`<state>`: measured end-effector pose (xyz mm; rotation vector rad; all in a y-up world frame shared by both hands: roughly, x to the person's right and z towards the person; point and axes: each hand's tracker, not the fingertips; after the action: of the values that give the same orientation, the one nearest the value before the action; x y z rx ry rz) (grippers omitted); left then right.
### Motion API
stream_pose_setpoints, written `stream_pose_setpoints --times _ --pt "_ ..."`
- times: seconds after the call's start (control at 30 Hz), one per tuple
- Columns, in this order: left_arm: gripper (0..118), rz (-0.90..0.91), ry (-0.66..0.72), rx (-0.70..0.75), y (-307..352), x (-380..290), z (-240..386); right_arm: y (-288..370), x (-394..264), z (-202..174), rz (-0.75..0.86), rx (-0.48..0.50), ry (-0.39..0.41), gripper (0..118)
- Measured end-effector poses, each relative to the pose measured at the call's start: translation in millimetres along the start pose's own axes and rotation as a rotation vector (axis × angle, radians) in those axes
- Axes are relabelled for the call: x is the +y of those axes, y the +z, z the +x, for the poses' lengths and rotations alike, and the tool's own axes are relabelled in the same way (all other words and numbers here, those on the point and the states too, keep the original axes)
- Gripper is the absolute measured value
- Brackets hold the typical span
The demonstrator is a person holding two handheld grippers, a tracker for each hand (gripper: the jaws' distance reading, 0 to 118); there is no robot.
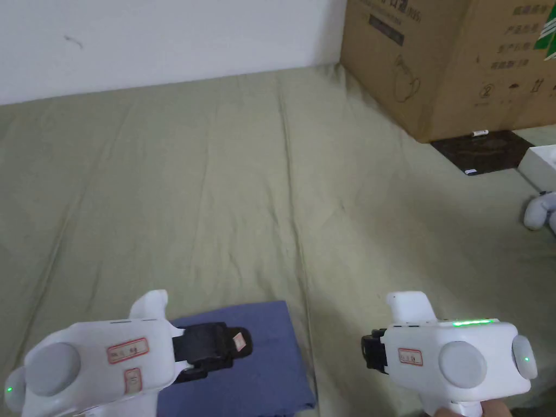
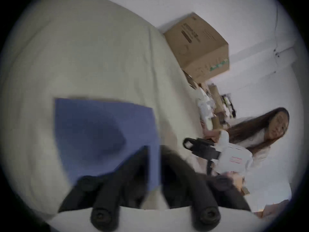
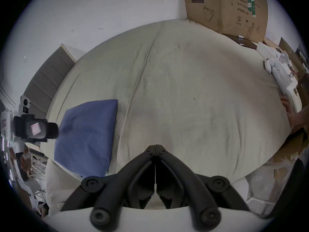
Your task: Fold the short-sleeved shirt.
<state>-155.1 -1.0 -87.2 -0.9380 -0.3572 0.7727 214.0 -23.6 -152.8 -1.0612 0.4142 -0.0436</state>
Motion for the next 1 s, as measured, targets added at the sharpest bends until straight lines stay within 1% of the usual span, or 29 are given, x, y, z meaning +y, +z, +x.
stream_pose_setpoints --times 0.07,0.1,0.17,0.2,0.3,0.47,0.6,0.67,0.73,0.8,0.87,0.93,1.0 --pt "5 0.050 0.014 0.127 14 -3 -15 -4 1 0 -0.005 0.006 0.004 0" --pt "4 0.069 0.032 0.166 19 -5 -22 -6 2 0 -0.008 0.010 0.002 0" --pt "3 0.039 0.047 0.214 20 -10 -38 -9 4 -2 -0.009 0.018 0.000 0" --pt "3 0.028 0.070 0.198 18 -14 -42 -10 4 -3 -0.011 0.022 0.001 0" --pt "3 -0.003 0.073 0.167 6 -20 -41 -12 6 -6 -0.013 0.024 0.016 0" --pt "3 -0.103 0.020 0.118 -41 -22 -13 -12 5 -5 -0.017 0.028 0.008 0" --pt "3 -0.195 -0.077 0.132 -91 -24 14 -9 2 0 -0.015 0.025 -0.002 0" --pt "3 -0.211 -0.104 0.182 -110 -30 32 -7 0 3 -0.018 0.019 -0.006 0" --pt "3 -0.210 -0.215 0.197 -121 -35 48 -6 -1 6 -0.016 0.016 -0.008 0" --pt "3 -0.240 -0.193 0.176 -127 -37 57 -5 -2 7 -0.020 0.013 -0.014 0" --pt "3 -0.247 -0.165 0.084 -128 -38 59 -6 -2 7 -0.025 0.010 -0.012 0" --pt "3 -0.255 -0.166 0.083 -124 -38 59 -5 -2 3 -0.028 0.012 -0.005 0" --pt "3 -0.226 -0.172 0.058 -107 -38 55 -3 0 -3 -0.028 0.033 0.005 0"
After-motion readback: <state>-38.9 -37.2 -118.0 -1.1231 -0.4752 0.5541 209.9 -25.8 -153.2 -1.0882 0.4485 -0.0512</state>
